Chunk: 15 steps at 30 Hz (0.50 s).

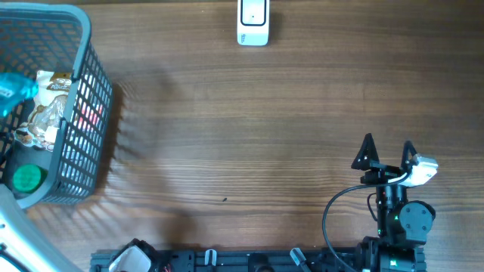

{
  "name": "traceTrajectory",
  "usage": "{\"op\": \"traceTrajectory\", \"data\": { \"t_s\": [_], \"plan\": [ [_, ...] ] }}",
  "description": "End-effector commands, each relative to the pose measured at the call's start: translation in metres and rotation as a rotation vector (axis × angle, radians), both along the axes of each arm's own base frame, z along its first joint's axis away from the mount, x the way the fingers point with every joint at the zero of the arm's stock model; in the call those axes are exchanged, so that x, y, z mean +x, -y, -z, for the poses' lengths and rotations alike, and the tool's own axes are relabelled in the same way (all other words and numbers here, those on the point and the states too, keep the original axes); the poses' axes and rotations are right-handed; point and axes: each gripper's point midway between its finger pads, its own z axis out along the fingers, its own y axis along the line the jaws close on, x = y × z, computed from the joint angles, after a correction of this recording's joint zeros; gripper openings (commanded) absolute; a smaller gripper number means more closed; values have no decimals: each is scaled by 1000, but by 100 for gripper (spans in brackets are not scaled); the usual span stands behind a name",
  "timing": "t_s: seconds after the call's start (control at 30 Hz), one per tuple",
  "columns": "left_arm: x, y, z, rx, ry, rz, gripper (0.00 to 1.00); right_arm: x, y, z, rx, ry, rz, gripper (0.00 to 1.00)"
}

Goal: Scan the item barcode
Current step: 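Lift the bottle out and carry it toward the white scanner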

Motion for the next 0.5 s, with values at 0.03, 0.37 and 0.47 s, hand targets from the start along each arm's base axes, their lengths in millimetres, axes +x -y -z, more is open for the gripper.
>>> {"op": "traceTrajectory", "data": {
  "t_s": [0.03, 0.37, 0.47],
  "plan": [
    [15, 45, -40, -69, 201, 203, 16, 0, -4, -2, -18, 8, -21, 100],
    [60, 130, -69, -95, 316, 463, 19, 0, -4, -2, -18, 8, -21, 100],
    [74, 160, -61, -81, 279, 515, 21, 0, -4, -2, -18, 8, -21, 100]
  ]
}}
